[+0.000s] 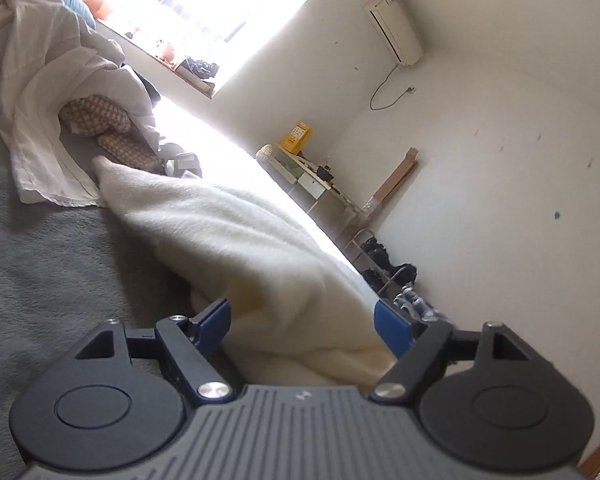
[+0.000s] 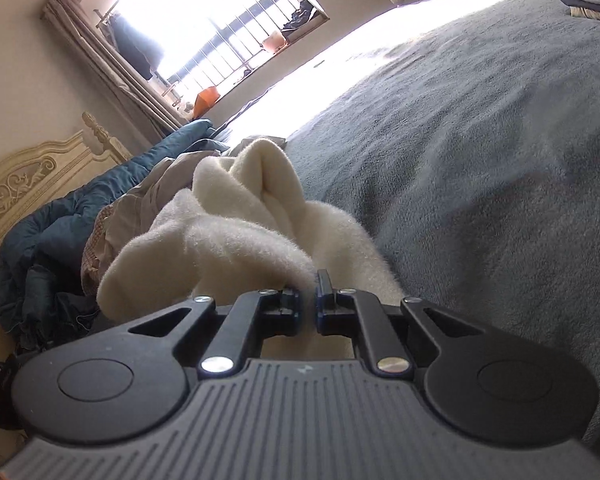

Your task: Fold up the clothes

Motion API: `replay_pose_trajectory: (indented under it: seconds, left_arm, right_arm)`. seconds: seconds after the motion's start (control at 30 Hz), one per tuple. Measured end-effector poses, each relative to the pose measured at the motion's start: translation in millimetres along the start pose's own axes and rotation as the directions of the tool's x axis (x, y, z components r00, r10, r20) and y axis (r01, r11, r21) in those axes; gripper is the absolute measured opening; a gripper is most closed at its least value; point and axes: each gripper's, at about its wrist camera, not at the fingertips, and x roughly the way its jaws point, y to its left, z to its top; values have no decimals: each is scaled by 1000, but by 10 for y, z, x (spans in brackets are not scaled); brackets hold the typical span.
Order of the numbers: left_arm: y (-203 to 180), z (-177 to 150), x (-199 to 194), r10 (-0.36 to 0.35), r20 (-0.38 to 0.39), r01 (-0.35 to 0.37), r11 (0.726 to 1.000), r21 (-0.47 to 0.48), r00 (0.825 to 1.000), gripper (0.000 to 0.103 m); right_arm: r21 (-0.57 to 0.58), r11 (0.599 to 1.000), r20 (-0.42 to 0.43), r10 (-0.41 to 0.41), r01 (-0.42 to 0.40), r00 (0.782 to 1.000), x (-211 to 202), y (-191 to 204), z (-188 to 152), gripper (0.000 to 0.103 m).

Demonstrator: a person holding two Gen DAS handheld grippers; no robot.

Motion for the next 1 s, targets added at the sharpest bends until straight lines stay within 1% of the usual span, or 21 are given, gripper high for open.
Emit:
replay_pose_trajectory:
  seconds: [0.07, 0.1, 0.13, 0.17, 0.2, 0.23, 0.27, 0.37, 0.4, 0.47, 0.53, 0.57, 0.63, 0.67, 0.73, 0.8, 0.83, 0.87, 0.9, 1.0]
  left_arm:
    - [72, 93, 175, -20, 3, 20, 998, -67, 1000, 82]
    - [103, 133, 264, -23, 0, 23, 995, -93, 1000, 78]
    - [125, 178, 361, -18, -5, 17, 994, -112, 1000, 71]
    - [132, 231, 473, 4, -14, -6, 993, -120, 1000, 51]
    - [96, 289, 579, 13, -16, -14, 993, -117, 1000, 30]
    - [-15, 356, 672, -2, -5, 1, 995, -99, 1000, 21]
    - [-127, 423, 765, -17, 6, 17, 997, -80, 1000, 8]
    - [-460, 623, 1045, -62, 37, 63, 998, -23, 997, 8]
    - [-607, 656, 1167, -82, 32, 82, 997, 3, 996, 9]
    - [-1025, 602, 1511, -136, -30, 138, 987, 79, 990, 10]
    - [-1415, 527, 1855, -180, -100, 194, 970, 148, 979, 11]
    - [-1548, 423, 2034, -187, -150, 212, 961, 175, 971, 11]
    - [-1800, 147, 2404, -178, -267, 244, 941, 235, 947, 11]
    - [-1878, -1, 2540, -159, -322, 252, 929, 270, 933, 11]
    - [-1992, -311, 2750, -90, -420, 253, 902, 351, 903, 17]
    - [-2030, -543, 2841, -17, -468, 240, 874, 422, 883, 33]
    - [-2021, -614, 2835, 9, -471, 229, 865, 446, 882, 36]
    - [-1996, -664, 2798, 25, -463, 220, 856, 467, 886, 37]
    - [-1966, -680, 2742, 32, -450, 213, 850, 482, 893, 41]
    - [-1890, -609, 2515, 29, -420, 202, 847, 493, 907, 52]
  right_arm:
    - [-18, 1000, 5, 0, 0, 1000, -27, 27, -51, 6]
    - [-27, 1000, 7, -1, 1, 1000, -41, 40, -77, 6]
    - [-35, 999, 10, 0, 1, 1000, -48, 52, -100, 6]
    - [-41, 999, 15, 0, 1, 1000, -44, 62, -118, 6]
    - [-39, 999, 19, 4, -3, 1000, -43, 57, -134, 6]
    - [-22, 1000, 21, 14, -14, 1000, -48, 24, -149, 6]
    - [-6, 1000, 24, 24, -24, 999, -54, -9, -164, 7]
    - [43, 998, 34, 54, -56, 998, -69, -108, -209, 8]
    - [59, 996, 38, 64, -66, 997, -75, -141, -223, 8]
    - [91, 992, 45, 84, -87, 995, -85, -207, -253, 8]
    - [156, 981, 51, 106, -113, 993, -93, -309, -288, 8]
    - [190, 974, 53, 114, -122, 992, -94, -363, -305, 8]
    - [239, 963, 55, 118, -128, 992, -89, -452, -338, 8]
    - [259, 957, 56, 118, -128, 991, -86, -490, -353, 8]
    - [271, 954, 55, 114, -125, 992, -84, -521, -373, 8]
    - [275, 954, 55, 111, -122, 992, -86, -532, -387, 8]
    - [276, 953, 56, 111, -122, 992, -86, -534, -390, 8]
    - [278, 953, 56, 111, -123, 992, -86, -536, -391, 8]
    - [277, 953, 56, 113, -124, 992, -86, -538, -391, 8]
    - [276, 953, 56, 117, -128, 992, -86, -542, -390, 9]
